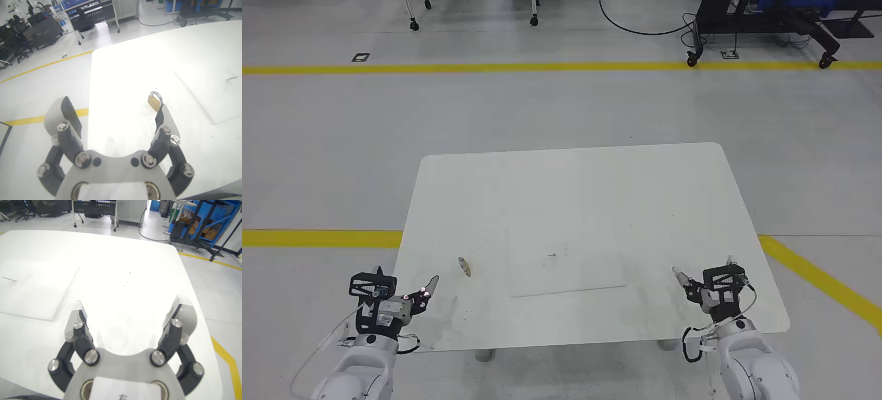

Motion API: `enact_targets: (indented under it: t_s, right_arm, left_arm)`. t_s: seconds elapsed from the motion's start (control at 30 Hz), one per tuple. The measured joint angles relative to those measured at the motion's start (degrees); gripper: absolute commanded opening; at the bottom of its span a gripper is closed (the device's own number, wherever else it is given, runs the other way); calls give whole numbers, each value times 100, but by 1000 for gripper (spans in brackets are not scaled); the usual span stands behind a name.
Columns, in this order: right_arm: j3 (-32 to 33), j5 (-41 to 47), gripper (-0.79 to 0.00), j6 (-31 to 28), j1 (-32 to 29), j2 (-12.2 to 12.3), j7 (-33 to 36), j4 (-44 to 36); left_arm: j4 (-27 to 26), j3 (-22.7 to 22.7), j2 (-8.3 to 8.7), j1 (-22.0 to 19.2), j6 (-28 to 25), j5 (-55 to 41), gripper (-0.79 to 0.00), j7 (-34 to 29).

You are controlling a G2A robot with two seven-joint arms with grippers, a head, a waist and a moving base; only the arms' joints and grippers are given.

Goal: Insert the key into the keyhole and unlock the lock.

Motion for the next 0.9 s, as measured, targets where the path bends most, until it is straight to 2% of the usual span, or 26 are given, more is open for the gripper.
enact_targets:
  t_s: [0.17,0.33,0.8,0.9]
  right_arm:
    - [-135,508,0,-1322,709,29,275,484]
    - [-452,690,0,-1986,1206,23,599,761]
    - [-560,624,0,-2046,1308,22,711,793]
    - [-1003,606,0,-2688,1834,8,1114,1028]
  left_arm:
    - [0,0,0,0,0,0,0,0]
    - [0,0,0,0,0,0,0,0]
    - [0,0,0,0,0,0,0,0]
    - [0,0,0,0,0,0,0,0]
